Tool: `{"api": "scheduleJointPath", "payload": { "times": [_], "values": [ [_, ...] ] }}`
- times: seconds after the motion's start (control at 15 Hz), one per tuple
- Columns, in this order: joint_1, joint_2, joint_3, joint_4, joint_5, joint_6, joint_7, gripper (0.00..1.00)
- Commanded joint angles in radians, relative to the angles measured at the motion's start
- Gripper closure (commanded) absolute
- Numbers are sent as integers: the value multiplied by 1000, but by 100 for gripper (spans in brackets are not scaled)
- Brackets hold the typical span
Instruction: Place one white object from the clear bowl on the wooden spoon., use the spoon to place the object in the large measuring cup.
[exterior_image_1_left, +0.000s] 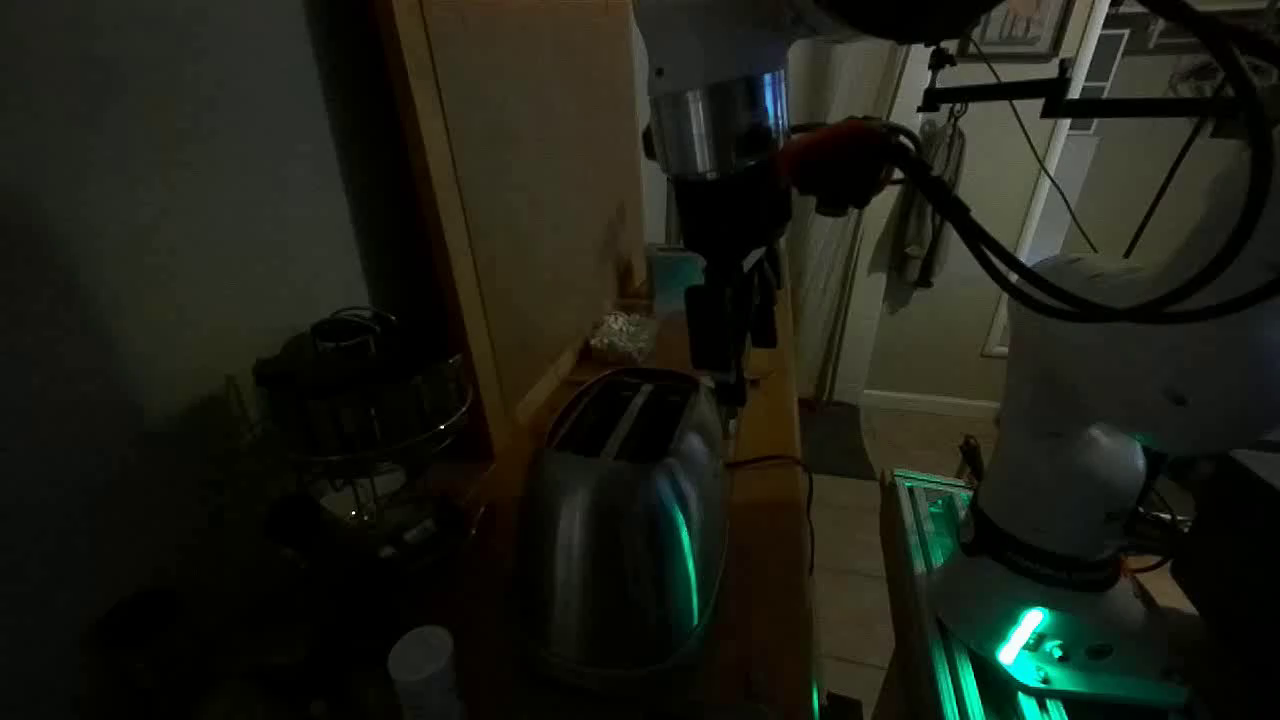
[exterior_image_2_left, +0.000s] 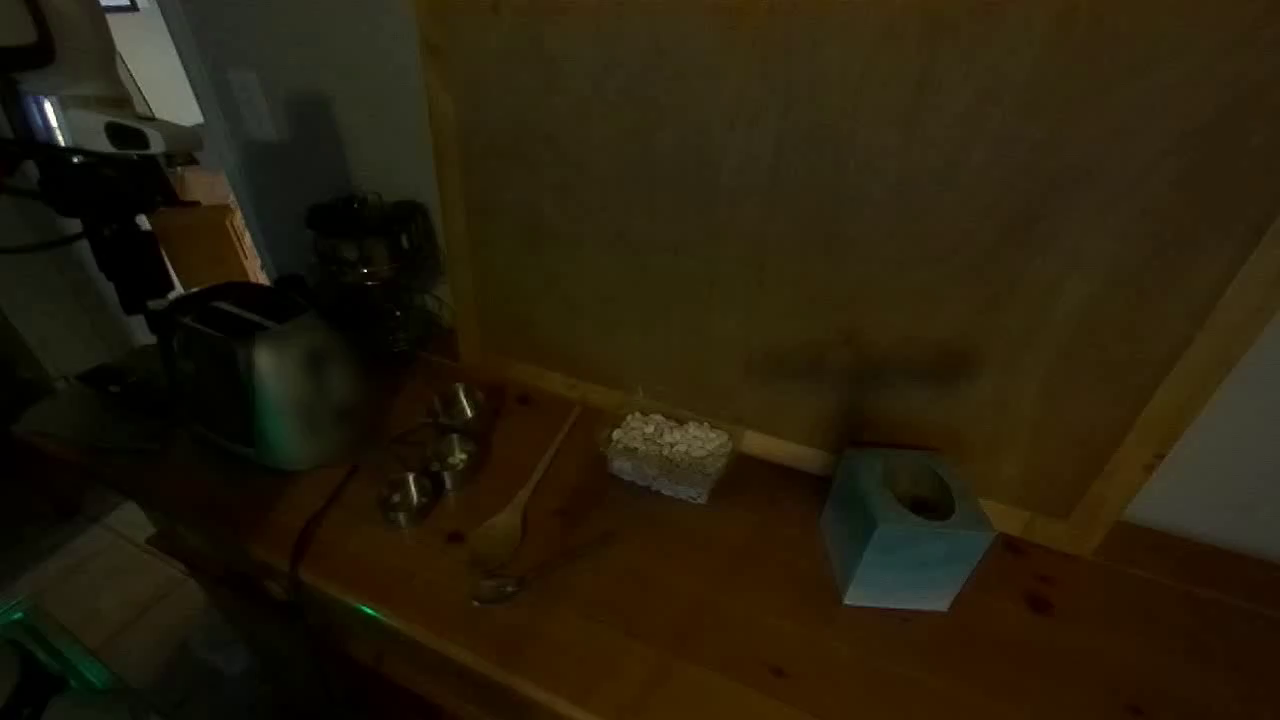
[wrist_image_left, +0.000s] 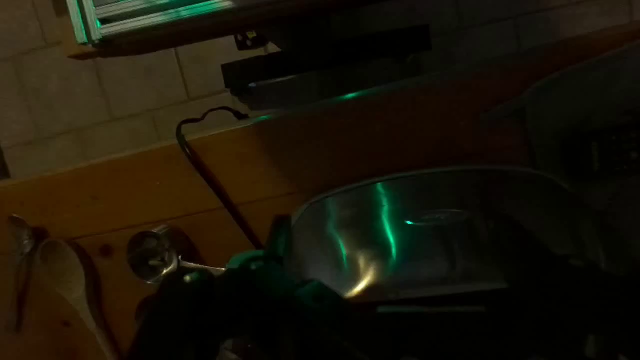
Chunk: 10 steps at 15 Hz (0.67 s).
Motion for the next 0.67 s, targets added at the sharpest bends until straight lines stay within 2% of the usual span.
{"api": "scheduleJointPath", "payload": {
  "times": [0.0, 0.53, 0.6],
  "values": [
    [10, 2, -9, 1, -5, -1, 5, 0],
    [10, 2, -9, 1, -5, -1, 5, 0],
    [-16, -9, -21, 3, -26, 39, 19, 0]
  ]
}}
